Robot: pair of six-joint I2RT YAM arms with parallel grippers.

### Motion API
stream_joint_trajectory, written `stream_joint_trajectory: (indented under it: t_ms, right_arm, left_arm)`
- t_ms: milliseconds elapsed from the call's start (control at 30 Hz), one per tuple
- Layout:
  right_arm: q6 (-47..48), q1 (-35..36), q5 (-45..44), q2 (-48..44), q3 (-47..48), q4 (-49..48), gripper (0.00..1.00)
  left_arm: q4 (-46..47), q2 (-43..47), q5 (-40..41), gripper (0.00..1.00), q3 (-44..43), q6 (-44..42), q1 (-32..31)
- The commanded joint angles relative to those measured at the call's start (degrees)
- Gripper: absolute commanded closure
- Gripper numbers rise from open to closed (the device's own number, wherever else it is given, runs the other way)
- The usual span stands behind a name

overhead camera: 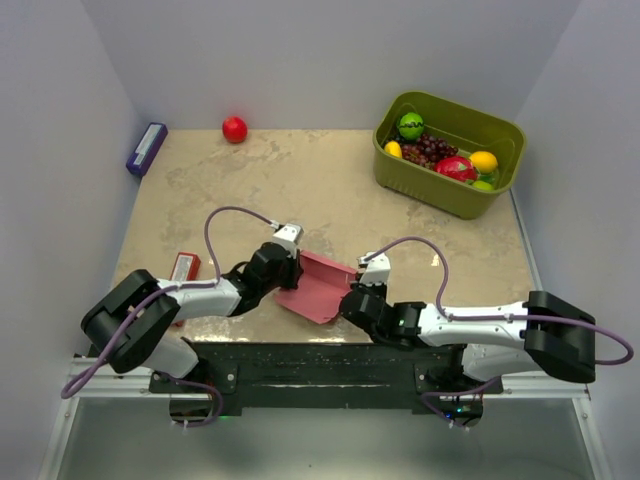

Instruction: Fold the paper box

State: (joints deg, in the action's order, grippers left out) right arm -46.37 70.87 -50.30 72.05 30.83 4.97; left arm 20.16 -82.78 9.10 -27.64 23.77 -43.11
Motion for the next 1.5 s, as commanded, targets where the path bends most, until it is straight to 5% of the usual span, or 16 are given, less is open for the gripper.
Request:
stream_joint_trajectory:
  t_ms: [0, 500, 900, 1467]
  right_arm:
    - [0.8, 0.3, -0.9, -0.8, -1.3, -2.4, 1.0]
    - [2.6, 0.3, 1.9, -3.5, -4.4, -6.0, 1.0]
    - [2.9, 0.3, 2.9, -4.6, -5.7, -6.5, 1.0]
    - [6.8, 0.3, 5.6, -1.8, -6.9, -11.6, 1.0]
  left_arm:
    - [7.0, 1.3, -1.8, 0.81, 1.2, -3.5, 2.3]
    - [11.8, 1.8, -8.8, 0.65, 3.7, -8.3, 7.0]
    - [21.8, 1.7, -22.3, 0.53, 7.6, -12.4, 10.6]
    - [26.7, -6.3, -30.5, 0.58, 4.2, -16.6, 11.3]
